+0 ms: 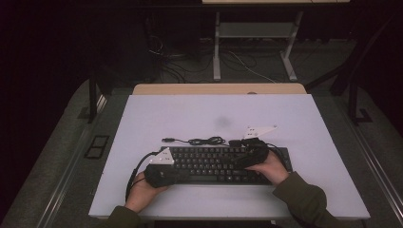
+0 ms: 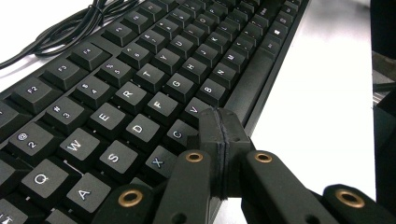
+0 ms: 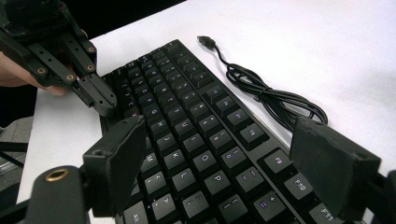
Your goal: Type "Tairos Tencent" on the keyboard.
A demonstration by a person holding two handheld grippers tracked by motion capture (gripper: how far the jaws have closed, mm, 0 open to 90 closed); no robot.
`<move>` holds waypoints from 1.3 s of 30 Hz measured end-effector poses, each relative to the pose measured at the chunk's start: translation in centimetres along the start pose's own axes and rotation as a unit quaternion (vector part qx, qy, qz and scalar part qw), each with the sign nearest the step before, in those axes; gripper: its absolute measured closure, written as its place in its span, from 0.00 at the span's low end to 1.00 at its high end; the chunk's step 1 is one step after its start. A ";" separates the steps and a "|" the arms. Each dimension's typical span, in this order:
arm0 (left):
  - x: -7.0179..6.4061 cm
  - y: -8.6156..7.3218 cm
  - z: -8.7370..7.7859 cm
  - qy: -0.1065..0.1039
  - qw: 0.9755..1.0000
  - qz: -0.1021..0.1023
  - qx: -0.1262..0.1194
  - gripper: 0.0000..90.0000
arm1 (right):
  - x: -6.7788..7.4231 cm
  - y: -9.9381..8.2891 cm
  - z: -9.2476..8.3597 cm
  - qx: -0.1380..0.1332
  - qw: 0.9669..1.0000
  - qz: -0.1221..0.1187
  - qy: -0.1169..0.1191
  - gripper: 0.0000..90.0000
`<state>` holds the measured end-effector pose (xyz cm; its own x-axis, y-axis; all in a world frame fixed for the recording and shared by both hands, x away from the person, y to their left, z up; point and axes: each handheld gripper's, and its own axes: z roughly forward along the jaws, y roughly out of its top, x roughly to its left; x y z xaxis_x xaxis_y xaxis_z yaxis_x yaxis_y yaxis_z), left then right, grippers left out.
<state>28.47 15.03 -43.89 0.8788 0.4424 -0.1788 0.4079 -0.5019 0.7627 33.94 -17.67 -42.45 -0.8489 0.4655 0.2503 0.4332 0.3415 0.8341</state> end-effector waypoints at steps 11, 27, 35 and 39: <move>-0.1 0.1 0.2 -0.002 1.000 0.010 0.013 0.99 | -0.1 0.0 -0.1 0.000 1.000 0.000 0.001 0.20; 0.1 0.7 -0.5 0.006 1.000 0.001 -0.013 0.93 | -0.1 0.0 -0.1 0.000 1.000 0.001 0.000 0.20; 0.9 1.1 -0.3 0.022 0.999 -0.013 -0.021 0.66 | -0.3 -0.2 -0.3 0.006 1.000 0.008 0.003 0.24; 1.1 1.5 -0.1 0.029 0.999 -0.016 -0.030 0.55 | -0.2 -0.2 -0.5 0.007 1.000 0.007 0.002 0.29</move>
<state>30.00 14.83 -42.89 0.8486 0.5013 -0.1692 0.4194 -0.4424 0.7927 33.88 -18.24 -42.45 -0.8441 0.4671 0.2634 0.4491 0.3472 0.8233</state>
